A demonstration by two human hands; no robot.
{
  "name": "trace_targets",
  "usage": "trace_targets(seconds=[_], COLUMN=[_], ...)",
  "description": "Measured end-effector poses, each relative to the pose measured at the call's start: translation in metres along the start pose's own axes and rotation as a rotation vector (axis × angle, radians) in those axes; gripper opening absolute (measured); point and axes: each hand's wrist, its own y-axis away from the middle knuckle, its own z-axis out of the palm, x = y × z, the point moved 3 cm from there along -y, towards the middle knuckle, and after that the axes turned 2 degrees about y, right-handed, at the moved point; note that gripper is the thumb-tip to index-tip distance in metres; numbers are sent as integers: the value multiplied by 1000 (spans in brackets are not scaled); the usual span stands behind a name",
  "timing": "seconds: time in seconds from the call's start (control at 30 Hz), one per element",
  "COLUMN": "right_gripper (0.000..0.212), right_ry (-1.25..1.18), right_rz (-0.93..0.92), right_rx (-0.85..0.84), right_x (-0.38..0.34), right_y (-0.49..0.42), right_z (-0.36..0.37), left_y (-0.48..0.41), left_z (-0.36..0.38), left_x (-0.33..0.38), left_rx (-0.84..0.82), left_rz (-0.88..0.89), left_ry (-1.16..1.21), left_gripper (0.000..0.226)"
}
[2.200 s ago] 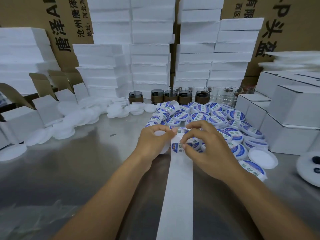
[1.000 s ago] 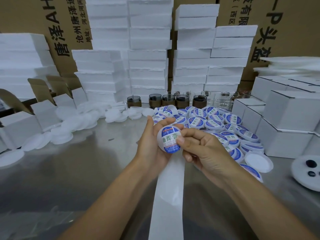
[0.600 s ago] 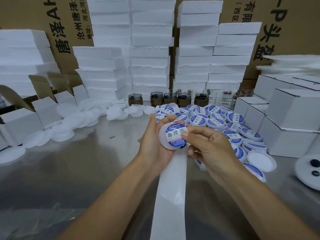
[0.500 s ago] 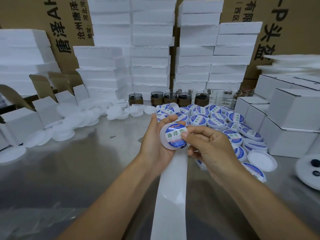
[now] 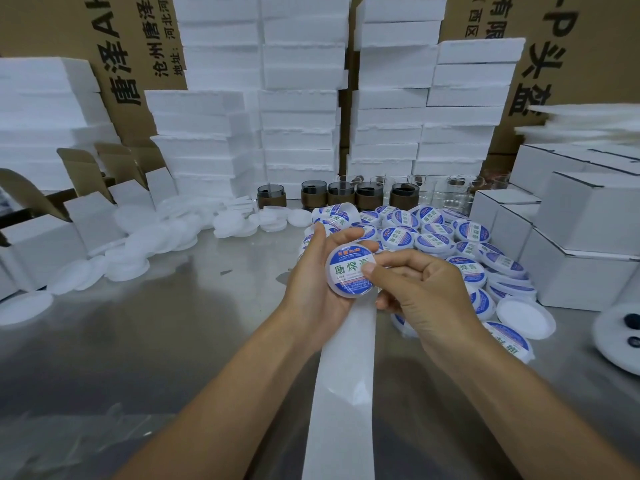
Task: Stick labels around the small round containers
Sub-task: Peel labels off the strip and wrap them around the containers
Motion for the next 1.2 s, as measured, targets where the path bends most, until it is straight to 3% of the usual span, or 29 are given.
trace_targets(seconds=[0.17,0.57,1.0,1.2], right_gripper=[8,8,11,13], right_ry=[-1,14,351,523], right_rz=[3,-18,-226,-395], right_rx=[16,47,202,246], right_x=[1,2,6,3], right_y=[0,0,-5,1], right_z=[-1,-1,-5,-2], left_y=[5,6,11,13], left_z=[8,10,17,19], left_x=[1,2,-6,-12], left_rx=[-24,-72,-154,-80], left_rz=[25,31,102,218], left_ry=[-48,-108,-257,-307], left_gripper=[25,43,35,30])
